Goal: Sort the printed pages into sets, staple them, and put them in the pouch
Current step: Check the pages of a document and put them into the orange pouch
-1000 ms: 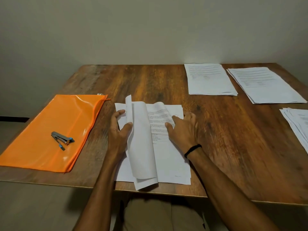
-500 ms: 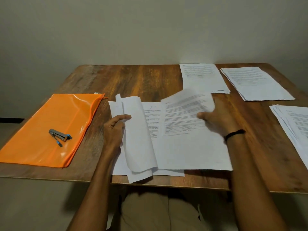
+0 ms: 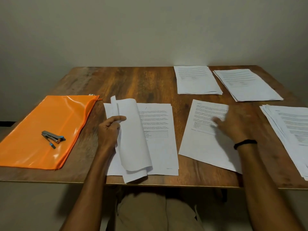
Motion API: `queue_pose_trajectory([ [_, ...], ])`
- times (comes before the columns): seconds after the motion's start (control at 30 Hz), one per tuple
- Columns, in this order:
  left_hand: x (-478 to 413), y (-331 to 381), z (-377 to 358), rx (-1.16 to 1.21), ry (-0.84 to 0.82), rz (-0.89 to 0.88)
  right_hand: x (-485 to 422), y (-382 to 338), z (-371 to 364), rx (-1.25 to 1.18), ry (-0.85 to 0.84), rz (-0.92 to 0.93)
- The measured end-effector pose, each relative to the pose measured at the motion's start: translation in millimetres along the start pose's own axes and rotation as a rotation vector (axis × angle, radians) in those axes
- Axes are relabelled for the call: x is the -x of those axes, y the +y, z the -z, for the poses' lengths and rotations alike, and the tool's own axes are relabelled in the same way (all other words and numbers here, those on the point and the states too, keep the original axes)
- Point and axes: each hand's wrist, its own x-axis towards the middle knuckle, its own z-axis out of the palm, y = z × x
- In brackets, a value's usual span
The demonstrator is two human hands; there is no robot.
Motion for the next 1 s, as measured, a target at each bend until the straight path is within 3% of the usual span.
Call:
queue_pose_trajectory([
  [0.13, 2.9, 0.7, 2.8, 0.037, -0.033, -0.013, 15.3, -14.3, -26.4, 0.17, -0.416, 0.125],
  [0.23, 5.5, 6.1, 5.3, 0.067, -0.077, -0.065, 14.9, -16.2, -5.8, 0.201, -0.478, 0.135],
  [0.33, 6.9, 13.3, 6.8, 0.02, -0.143, -0.137, 20.4, -31.1, 5.8, 0.149, -0.378, 0.133],
  [0.43, 10.9, 22.4, 6.7, -0.033, -0.17, -0.184, 39.9, -73.9, -11.0, -0.128, -0.183, 0.08],
  [0.63, 16.4, 30.7, 6.4, -0.107, -0.084, -0.239, 81.1, -147.2, -64.1, -0.354, -0.13, 0.021],
  [0.73, 15.7, 31.7, 7.8, -0.128, -0.097, -0.239, 83.3, -161.3, -63.9, -0.481, -0.019, -0.003],
  [0.83, 15.9, 32.1, 6.4, -0.151, -0.063, -0.216, 81.1, -160.6, -53.1, -0.661, -0.019, -0.081],
  [1.0, 14.9, 32.7, 8.3, -0.121, -0.116, -0.194, 75.5, -148.4, -47.8, -0.65, 0.034, -0.134],
])
